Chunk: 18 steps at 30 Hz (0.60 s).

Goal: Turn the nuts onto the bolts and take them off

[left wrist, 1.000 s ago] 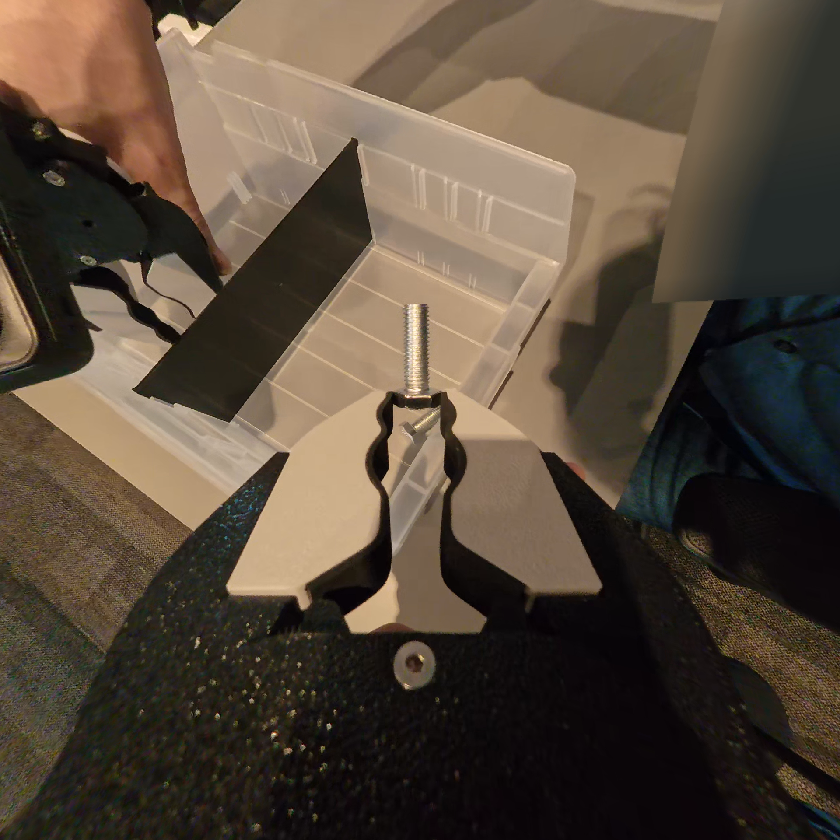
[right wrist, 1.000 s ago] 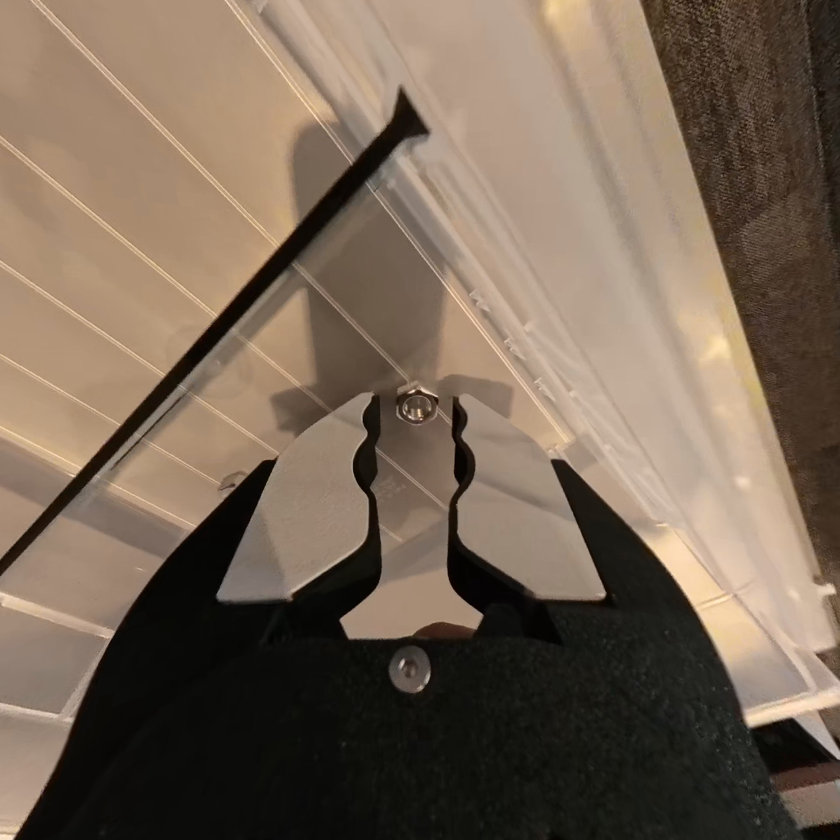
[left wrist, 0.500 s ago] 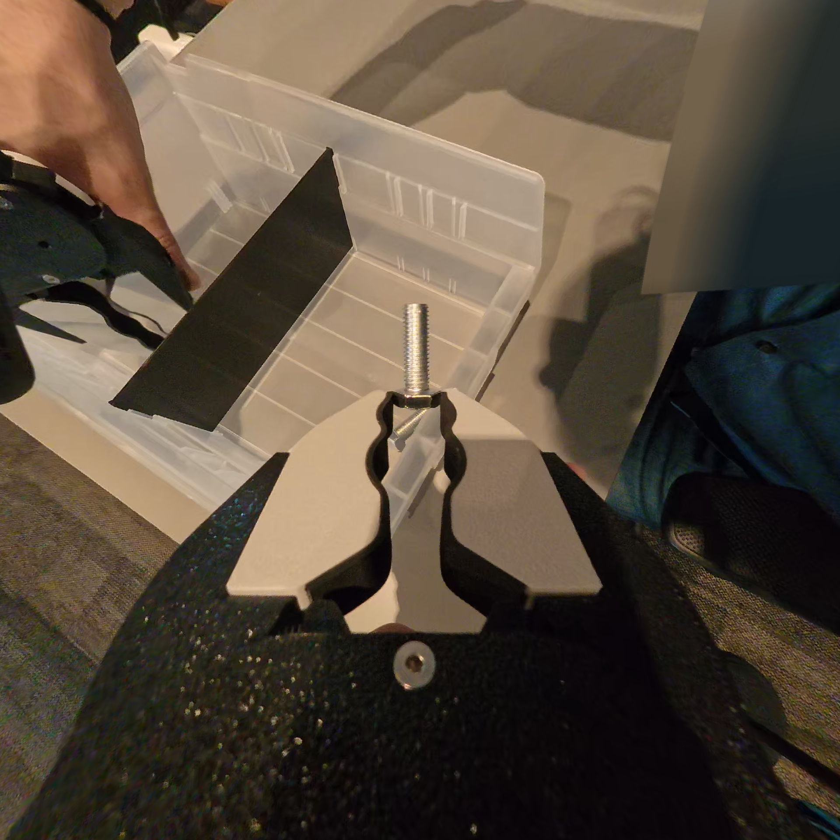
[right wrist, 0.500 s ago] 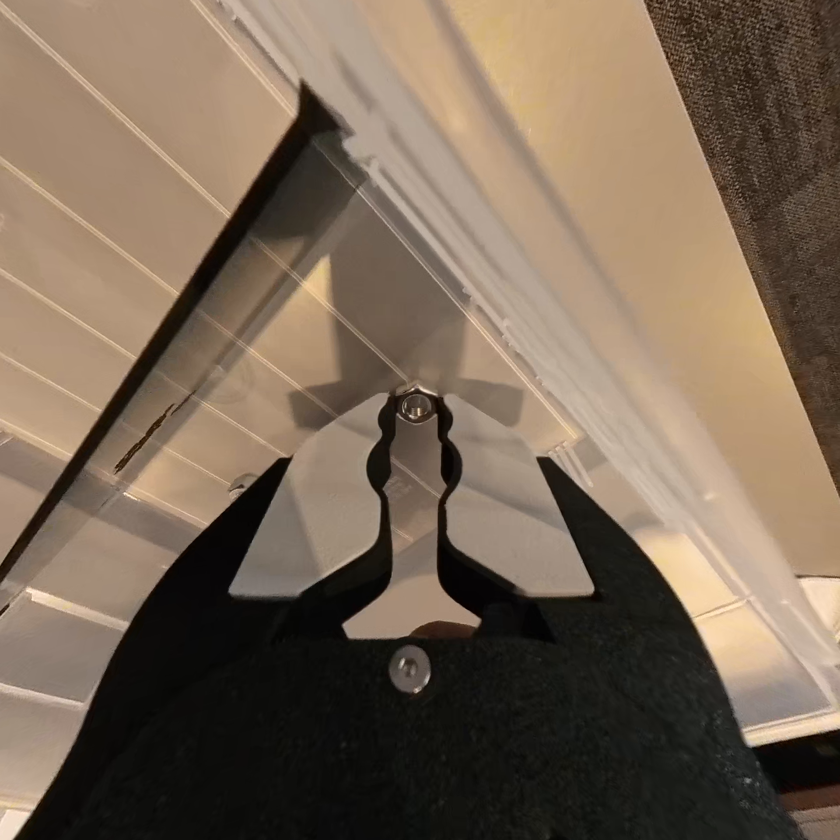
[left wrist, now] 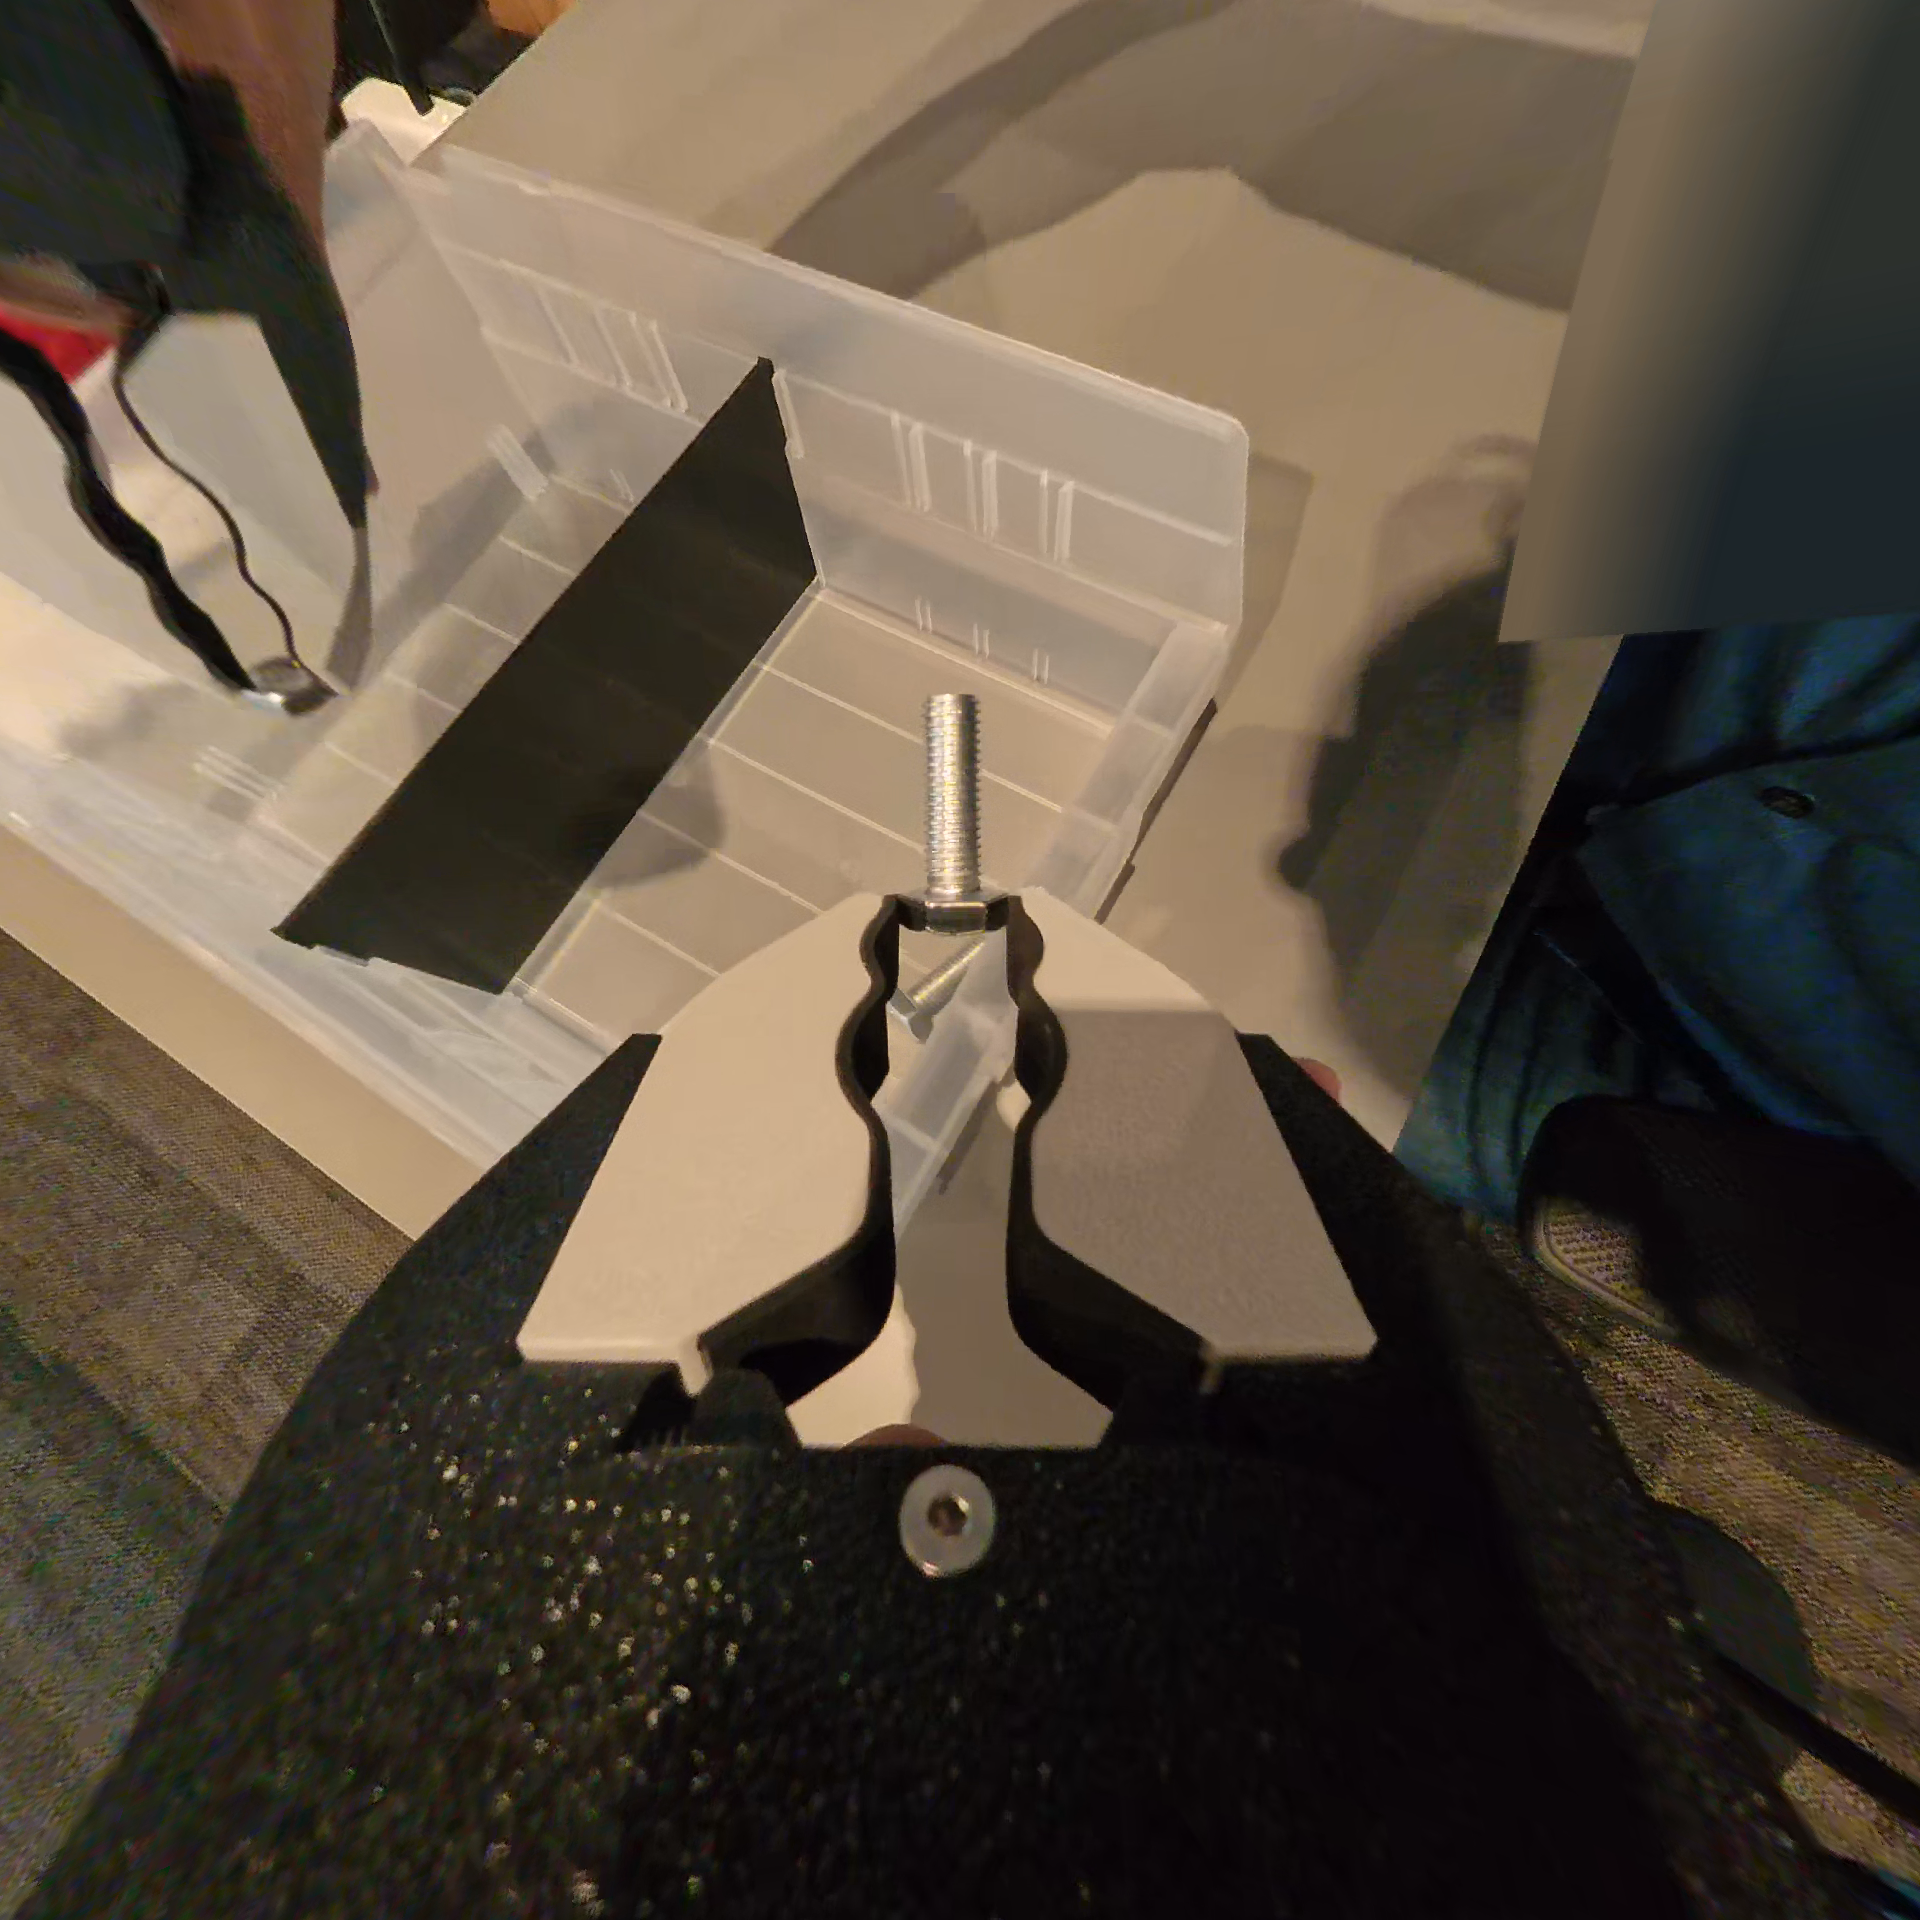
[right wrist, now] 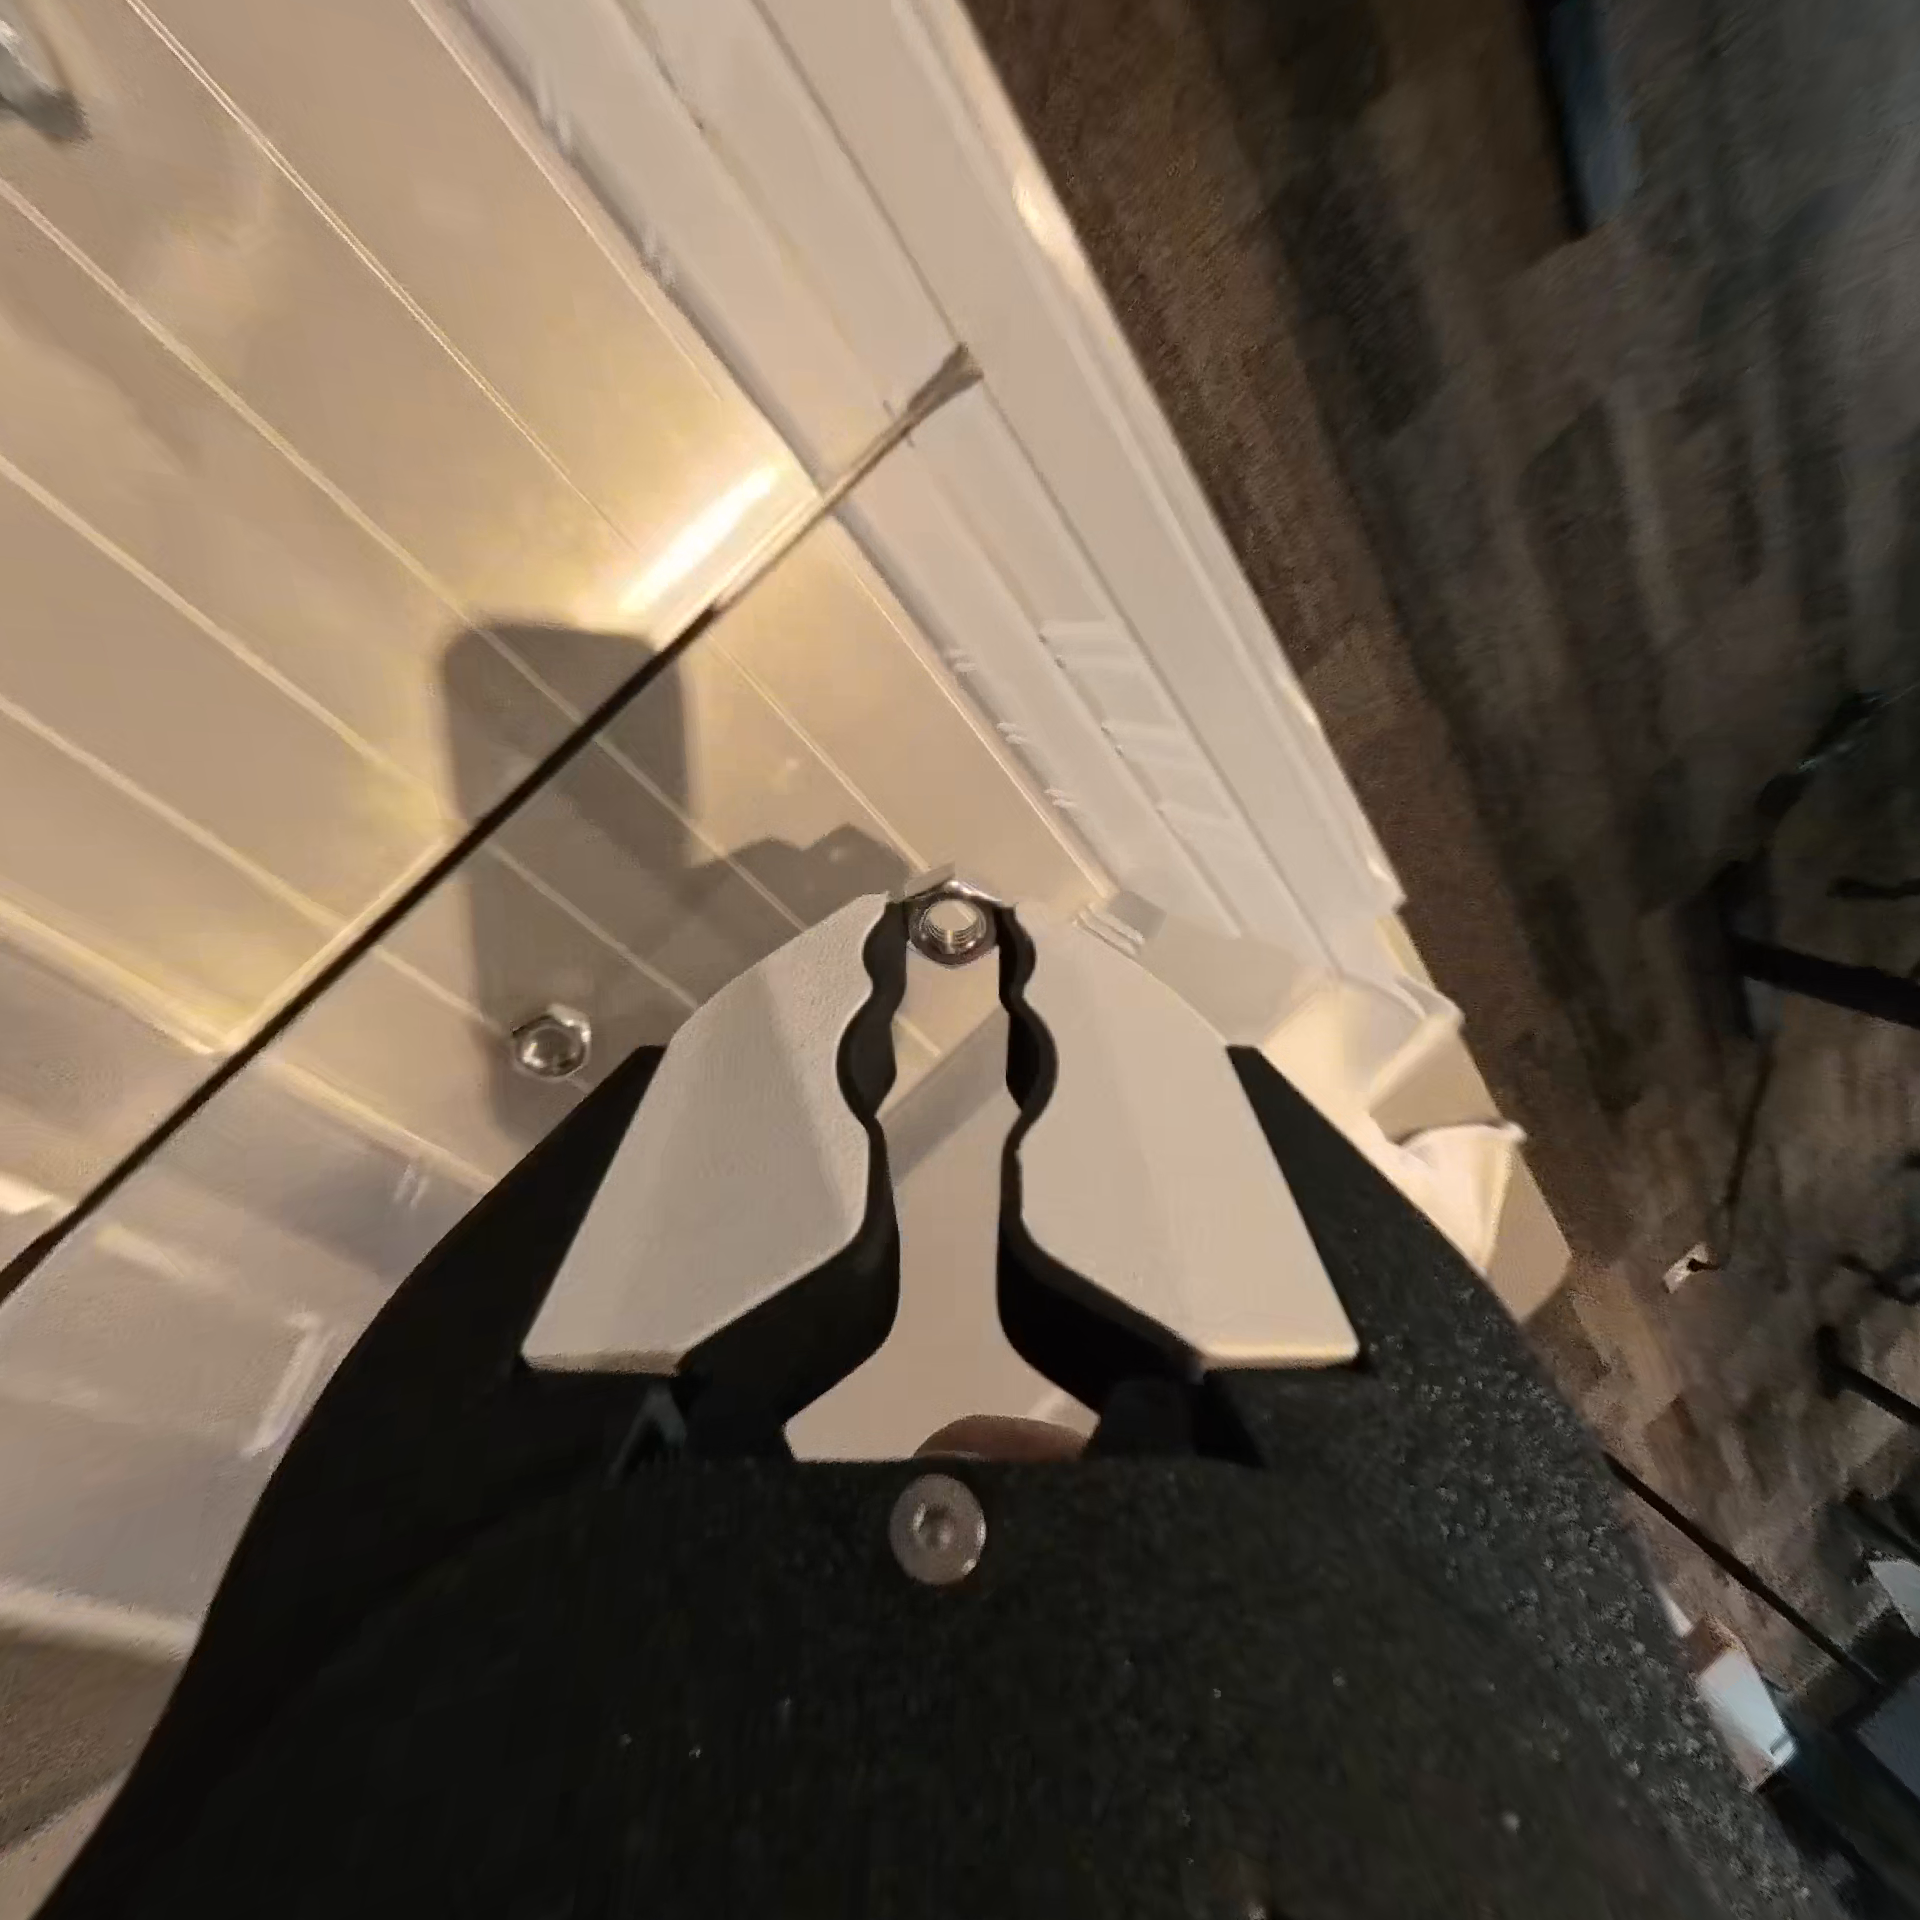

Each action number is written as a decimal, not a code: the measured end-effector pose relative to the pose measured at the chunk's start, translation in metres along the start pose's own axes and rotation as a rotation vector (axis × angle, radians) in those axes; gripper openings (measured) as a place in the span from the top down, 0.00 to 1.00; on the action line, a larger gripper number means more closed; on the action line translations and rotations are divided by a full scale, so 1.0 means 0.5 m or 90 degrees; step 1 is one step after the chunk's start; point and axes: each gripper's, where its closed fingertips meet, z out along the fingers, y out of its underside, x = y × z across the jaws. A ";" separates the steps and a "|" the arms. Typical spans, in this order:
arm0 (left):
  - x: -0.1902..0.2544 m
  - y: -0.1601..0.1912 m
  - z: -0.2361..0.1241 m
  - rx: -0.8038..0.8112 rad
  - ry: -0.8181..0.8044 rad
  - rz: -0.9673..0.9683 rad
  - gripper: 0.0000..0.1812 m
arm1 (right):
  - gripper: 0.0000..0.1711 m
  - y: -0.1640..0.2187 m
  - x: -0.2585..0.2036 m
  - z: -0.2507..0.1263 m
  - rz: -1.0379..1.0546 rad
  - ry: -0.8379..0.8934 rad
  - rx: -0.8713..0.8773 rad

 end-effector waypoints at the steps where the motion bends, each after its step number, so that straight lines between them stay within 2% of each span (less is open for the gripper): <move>1: -0.003 -0.005 0.001 0.002 0.000 -0.001 0.90 | 0.90 -0.005 -0.002 -0.023 0.001 0.014 0.010; 5: -0.021 -0.029 0.005 0.007 -0.011 0.001 0.90 | 0.90 -0.023 -0.037 -0.119 -0.002 0.060 0.040; 10: -0.006 -0.081 0.021 0.023 0.006 0.003 0.90 | 0.90 -0.031 -0.136 -0.236 0.021 0.092 0.053; 18: 0.103 -0.228 0.076 0.149 0.141 0.034 0.90 | 0.90 -0.014 -0.359 -0.405 0.107 0.155 0.037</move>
